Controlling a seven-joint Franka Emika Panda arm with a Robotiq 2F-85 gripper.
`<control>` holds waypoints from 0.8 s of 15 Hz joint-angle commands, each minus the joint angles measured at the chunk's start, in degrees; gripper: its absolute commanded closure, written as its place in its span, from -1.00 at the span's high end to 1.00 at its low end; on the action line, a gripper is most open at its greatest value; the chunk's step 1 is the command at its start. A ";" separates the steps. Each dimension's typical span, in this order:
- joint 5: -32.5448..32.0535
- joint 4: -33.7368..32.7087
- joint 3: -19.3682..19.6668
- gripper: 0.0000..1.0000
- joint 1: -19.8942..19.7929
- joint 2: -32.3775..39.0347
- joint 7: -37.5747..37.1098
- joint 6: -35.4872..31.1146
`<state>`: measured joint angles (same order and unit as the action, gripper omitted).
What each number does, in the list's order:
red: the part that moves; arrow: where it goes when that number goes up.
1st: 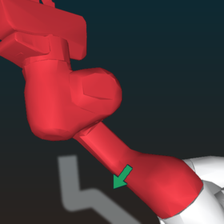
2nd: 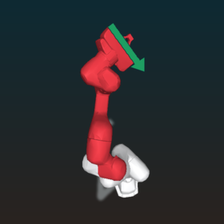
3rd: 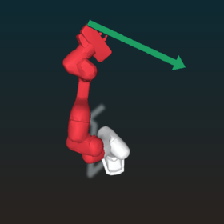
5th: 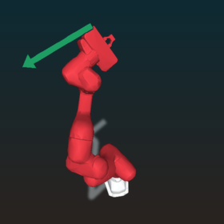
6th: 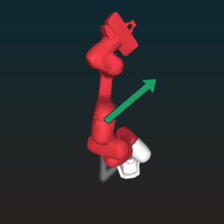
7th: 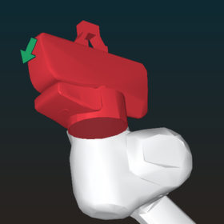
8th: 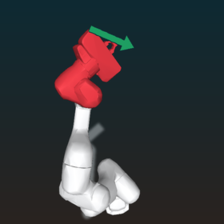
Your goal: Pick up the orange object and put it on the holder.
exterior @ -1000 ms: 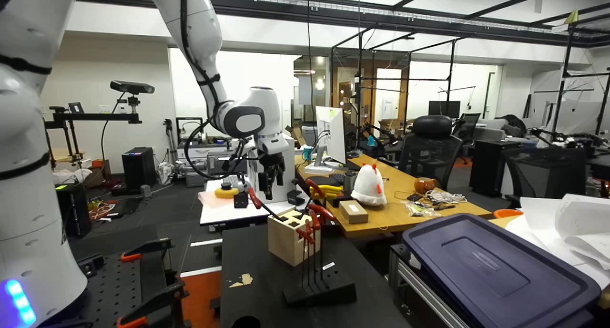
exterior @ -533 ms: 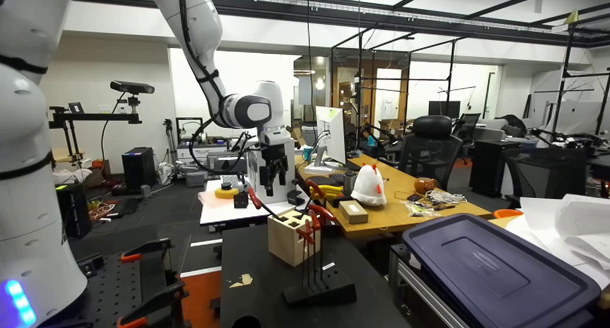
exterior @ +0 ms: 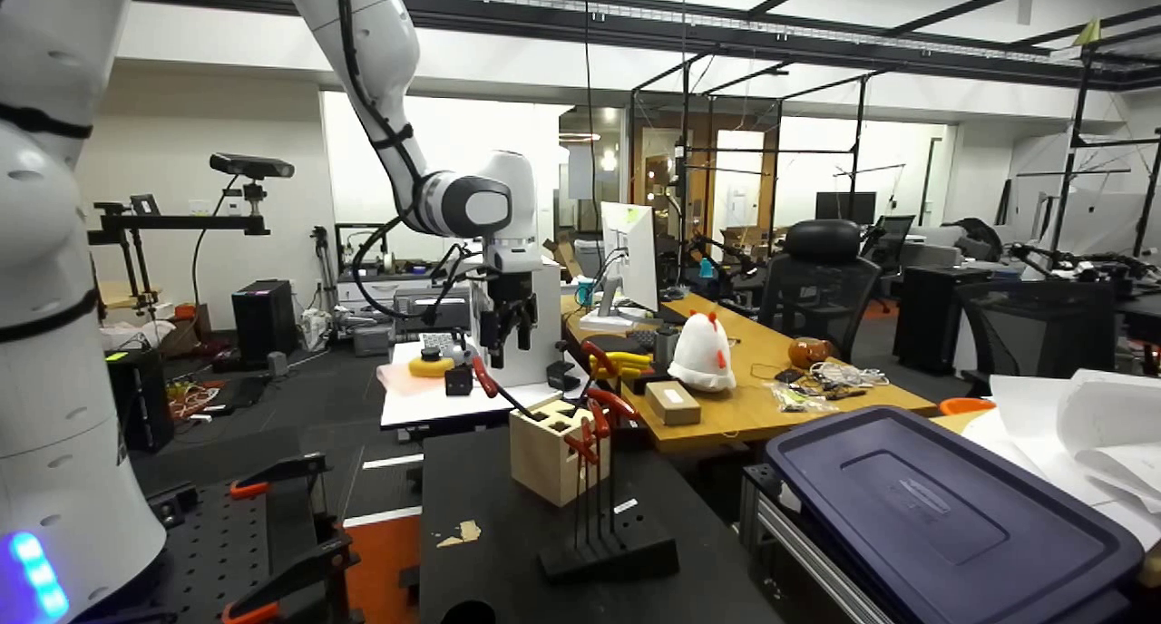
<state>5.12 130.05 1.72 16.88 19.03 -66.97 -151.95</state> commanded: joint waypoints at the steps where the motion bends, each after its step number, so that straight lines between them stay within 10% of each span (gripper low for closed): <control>1: 2.17 2.64 -1.64 1.00 -1.26 -3.41 -2.78 1.10; 12: 17.78 9.63 -9.90 1.00 -5.16 -6.03 1.01 -3.31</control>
<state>18.81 137.30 -5.81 13.17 15.14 -68.05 -153.71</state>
